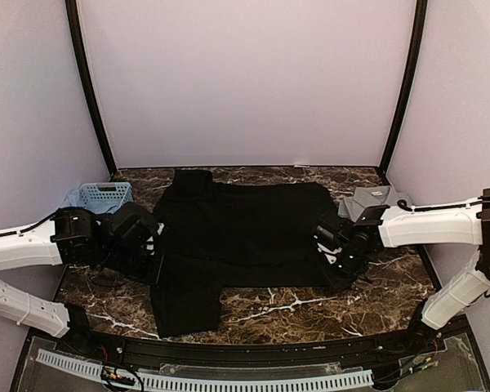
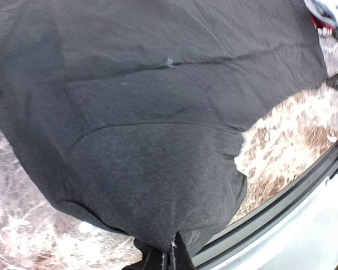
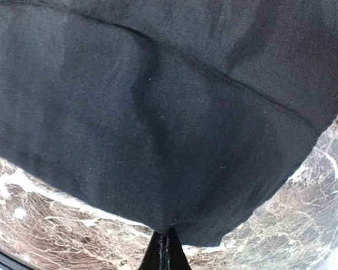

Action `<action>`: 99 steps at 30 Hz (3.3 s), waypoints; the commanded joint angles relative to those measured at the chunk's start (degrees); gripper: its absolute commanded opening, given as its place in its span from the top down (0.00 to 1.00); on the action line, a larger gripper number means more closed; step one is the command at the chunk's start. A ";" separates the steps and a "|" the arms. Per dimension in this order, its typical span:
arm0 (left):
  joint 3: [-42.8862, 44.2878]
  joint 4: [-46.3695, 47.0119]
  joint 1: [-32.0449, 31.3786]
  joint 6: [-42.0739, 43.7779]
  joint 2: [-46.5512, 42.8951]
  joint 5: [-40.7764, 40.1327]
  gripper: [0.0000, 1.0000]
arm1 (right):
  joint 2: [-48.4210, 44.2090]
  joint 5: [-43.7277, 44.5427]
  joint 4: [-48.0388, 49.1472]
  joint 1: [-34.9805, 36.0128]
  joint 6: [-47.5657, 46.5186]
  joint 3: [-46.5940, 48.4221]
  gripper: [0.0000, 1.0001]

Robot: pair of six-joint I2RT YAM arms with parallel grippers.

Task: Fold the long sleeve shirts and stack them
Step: Pick up the flattened shirt from the folder, then fold the flattened shirt at the center of the board, then adjust the sleeve of the 1/3-folded shirt.

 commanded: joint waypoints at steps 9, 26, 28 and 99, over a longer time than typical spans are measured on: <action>2.04 5.34 14.86 10.11 -0.10 8.63 1.00 | 0.60 4.34 -4.45 -2.31 -3.14 9.55 1.00; 9.48 13.98 28.15 17.50 19.03 11.45 0.98 | 19.13 7.77 0.01 -14.42 -14.22 23.99 0.98; 10.51 14.06 28.63 17.92 21.67 11.36 0.98 | 21.07 8.77 0.53 -14.91 -14.71 25.68 0.93; 5.28 29.26 35.91 16.65 11.23 10.12 0.13 | 38.61 -35.43 63.55 12.02 9.47 25.27 0.54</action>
